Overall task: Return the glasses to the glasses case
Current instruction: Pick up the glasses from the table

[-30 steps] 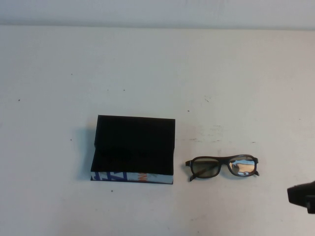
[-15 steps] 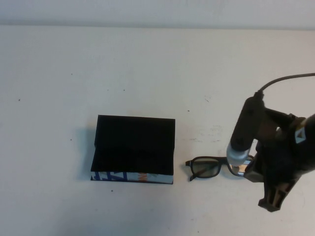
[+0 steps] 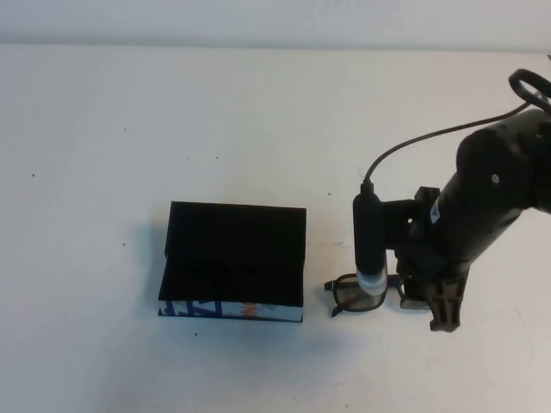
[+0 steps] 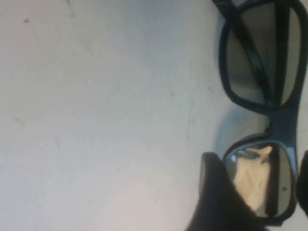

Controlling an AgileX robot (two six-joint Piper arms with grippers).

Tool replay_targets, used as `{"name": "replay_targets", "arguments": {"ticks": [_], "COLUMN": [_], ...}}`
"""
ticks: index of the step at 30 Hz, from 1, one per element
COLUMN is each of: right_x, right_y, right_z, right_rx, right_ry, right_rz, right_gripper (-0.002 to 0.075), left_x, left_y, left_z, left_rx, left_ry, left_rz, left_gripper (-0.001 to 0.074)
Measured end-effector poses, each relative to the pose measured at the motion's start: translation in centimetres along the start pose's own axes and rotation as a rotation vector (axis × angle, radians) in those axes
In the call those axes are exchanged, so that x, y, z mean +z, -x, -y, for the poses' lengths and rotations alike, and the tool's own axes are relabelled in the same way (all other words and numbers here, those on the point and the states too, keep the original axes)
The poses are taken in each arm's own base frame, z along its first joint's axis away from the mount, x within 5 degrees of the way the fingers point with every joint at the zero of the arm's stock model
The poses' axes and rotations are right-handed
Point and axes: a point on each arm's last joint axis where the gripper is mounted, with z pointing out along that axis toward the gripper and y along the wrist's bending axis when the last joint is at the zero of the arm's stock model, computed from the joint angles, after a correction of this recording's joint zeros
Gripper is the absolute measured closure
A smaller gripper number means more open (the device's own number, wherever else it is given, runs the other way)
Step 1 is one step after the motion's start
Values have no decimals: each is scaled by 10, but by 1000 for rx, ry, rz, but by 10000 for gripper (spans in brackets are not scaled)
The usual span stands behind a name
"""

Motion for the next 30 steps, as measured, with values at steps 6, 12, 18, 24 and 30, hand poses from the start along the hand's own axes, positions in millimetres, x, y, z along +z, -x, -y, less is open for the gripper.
{"name": "replay_targets", "arguments": {"ticks": [6,12,18,24,30], "right_x": [20,33,46,50,55], "right_y": [2,5,7,8,9], "right_z": [32,47,49,57,62], "right_rx": [-3,-16,-50,-48,-49], "right_ry": [15,77,119,128,140], "right_rz": [-20,-5,0,-4,-9], "right_gripper": [402,401,401,401,401], "left_x": [0,0,0,0,0], "left_y": [0,0,0,0,0], "left_z": [0,0,0,0,0], "left_rx": [0,0,0,0,0], "left_ry": [0,0,0,0,0], "left_rz": [0,0,0,0,0], "left_gripper": [738,738,738,738,738]}}
